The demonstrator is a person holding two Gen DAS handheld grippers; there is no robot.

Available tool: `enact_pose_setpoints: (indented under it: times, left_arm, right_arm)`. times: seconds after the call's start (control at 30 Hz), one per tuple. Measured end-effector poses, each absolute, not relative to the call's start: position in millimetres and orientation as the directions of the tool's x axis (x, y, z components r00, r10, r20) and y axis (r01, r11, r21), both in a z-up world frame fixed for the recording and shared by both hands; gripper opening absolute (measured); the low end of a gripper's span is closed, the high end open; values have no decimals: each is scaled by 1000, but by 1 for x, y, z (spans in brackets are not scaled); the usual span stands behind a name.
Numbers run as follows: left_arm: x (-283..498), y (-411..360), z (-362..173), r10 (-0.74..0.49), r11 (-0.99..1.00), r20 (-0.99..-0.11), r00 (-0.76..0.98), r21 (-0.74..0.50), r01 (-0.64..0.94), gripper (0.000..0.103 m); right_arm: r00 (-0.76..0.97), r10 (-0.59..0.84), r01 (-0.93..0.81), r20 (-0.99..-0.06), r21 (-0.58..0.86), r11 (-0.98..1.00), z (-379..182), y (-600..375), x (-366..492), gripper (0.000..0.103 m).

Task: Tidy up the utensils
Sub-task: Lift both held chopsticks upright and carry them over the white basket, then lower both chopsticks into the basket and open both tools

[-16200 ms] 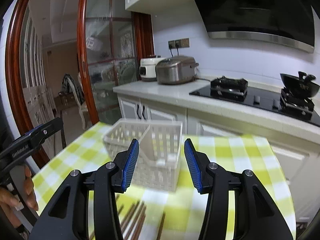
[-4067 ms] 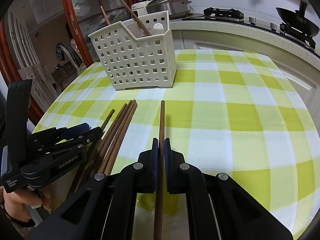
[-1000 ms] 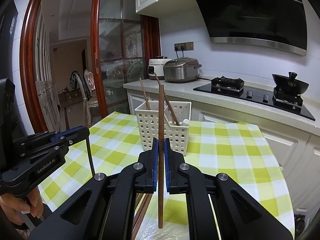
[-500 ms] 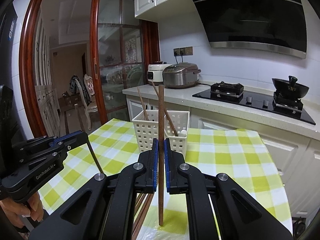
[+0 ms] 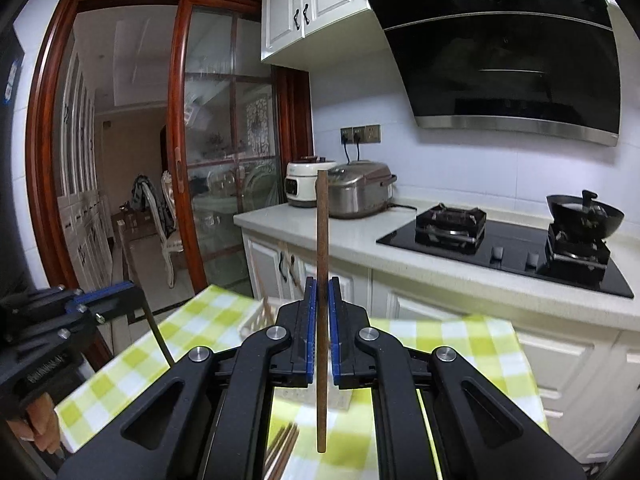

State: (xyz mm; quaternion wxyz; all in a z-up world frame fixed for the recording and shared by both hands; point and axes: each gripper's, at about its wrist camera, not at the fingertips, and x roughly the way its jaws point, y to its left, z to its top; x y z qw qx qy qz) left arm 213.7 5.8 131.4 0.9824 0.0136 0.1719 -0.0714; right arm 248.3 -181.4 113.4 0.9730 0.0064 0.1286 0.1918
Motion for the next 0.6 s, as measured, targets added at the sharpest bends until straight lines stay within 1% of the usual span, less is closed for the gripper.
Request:
enact_pose_setpoints:
  times: [0.17,0.33,0.47,0.6]
  left_arm:
    - [245,10,172,-122,991,-294,948,8,130,5]
    - [280,12,196,-114,993,-267,957,-3,117,5]
    - [310,13,199,-104,994,-274,956,-6,106,5]
    - [340,17,183,-104,995,-318,942,-24,102,5]
  right_arm:
    - [904,368,-364,-217,61,929,138,-176,279,6]
    - [908,364,-362,-208,52,931,148,-165,314,6]
    - [903,366,-367,-226,36,929,145,-153,340,6]
    - [891,358,-374,-278,-3,927,126,-143,364,6]
